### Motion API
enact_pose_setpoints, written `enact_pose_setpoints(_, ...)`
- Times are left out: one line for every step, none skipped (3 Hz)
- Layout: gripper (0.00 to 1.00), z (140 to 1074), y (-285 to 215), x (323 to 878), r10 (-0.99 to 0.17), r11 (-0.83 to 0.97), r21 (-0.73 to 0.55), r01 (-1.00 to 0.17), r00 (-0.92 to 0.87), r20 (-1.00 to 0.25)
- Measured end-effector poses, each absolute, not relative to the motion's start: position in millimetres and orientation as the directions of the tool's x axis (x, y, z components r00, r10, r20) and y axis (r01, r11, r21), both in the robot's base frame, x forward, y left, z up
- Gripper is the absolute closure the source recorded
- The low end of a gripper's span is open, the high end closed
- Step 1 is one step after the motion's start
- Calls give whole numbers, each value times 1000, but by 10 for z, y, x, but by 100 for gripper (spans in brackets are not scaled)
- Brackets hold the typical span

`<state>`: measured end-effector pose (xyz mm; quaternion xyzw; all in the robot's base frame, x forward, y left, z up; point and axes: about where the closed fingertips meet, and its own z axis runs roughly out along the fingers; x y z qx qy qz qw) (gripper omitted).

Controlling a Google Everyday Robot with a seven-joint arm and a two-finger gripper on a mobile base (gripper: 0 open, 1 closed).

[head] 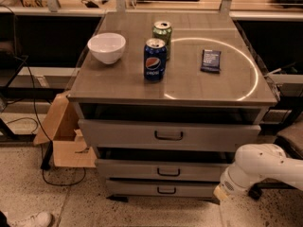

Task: Close middle drawer

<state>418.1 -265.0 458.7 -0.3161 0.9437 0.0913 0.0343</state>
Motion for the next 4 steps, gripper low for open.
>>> enact_pose_setpoints(100, 3791, -2383, 4516, -594, 780, 165, -603, -797, -103)
enact_pose_setpoints(100, 3782, -2381, 4544, -584, 788, 166, -593, -805, -107)
enact_pose_setpoints(100, 3819, -2400, 4644, -554, 808, 161, -567, -824, -121)
enact_pose_setpoints(100, 3941, -2365, 4819, -553, 804, 141, -577, -814, -180)
